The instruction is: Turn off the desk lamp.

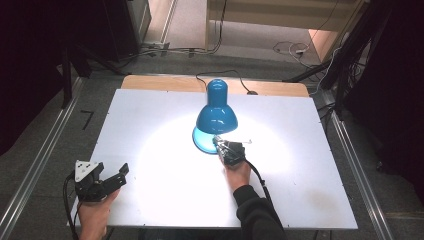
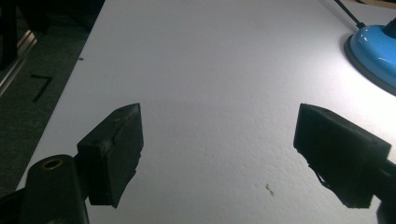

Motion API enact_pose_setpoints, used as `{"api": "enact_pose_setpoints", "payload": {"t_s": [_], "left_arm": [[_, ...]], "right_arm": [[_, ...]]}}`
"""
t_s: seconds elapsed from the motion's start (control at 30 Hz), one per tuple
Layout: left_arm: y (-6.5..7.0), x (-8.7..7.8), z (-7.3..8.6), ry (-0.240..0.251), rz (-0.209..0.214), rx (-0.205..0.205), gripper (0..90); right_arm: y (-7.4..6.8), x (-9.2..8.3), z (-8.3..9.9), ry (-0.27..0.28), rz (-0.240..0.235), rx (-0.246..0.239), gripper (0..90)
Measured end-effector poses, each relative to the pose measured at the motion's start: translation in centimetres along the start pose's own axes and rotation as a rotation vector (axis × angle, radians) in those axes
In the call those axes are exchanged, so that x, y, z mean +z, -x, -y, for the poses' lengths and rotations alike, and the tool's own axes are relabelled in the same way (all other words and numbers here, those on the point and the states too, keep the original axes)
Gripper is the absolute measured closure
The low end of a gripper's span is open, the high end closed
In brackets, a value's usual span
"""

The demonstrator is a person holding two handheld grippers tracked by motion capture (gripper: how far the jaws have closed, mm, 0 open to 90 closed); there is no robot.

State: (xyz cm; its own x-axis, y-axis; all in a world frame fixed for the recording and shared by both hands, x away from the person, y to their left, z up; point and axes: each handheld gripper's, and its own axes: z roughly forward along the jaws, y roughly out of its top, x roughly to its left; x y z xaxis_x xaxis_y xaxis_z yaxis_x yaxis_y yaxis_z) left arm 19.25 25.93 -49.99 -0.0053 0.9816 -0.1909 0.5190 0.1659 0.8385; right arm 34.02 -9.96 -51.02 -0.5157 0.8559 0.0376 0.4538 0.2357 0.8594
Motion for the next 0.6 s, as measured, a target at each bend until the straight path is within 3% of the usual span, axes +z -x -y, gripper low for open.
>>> {"api": "enact_pose_setpoints", "payload": {"t_s": [0.3, 0.43, 0.5, 0.6], "left_arm": [[0.19, 0.13, -0.02, 0.000, 0.002, 0.001, 16.6], [0.12, 0.09, -0.01, -0.001, 0.002, -0.001, 16.6], [0.04, 0.08, 0.01, 0.002, 0.003, -0.003, 16.6], [-0.09, 0.13, 0.04, -0.003, -0.001, -0.002, 16.6]], "right_arm": [[0.08, 0.19, -0.11, 0.006, 0.006, -0.008, 88.5], [0.02, 0.53, -0.33, -0.012, 0.013, 0.026, 88.6], [-0.08, 0.54, -0.24, -0.005, 0.018, -0.005, 88.5], [0.00, 0.53, -0.26, -0.006, 0.009, 0.003, 88.5]]}}
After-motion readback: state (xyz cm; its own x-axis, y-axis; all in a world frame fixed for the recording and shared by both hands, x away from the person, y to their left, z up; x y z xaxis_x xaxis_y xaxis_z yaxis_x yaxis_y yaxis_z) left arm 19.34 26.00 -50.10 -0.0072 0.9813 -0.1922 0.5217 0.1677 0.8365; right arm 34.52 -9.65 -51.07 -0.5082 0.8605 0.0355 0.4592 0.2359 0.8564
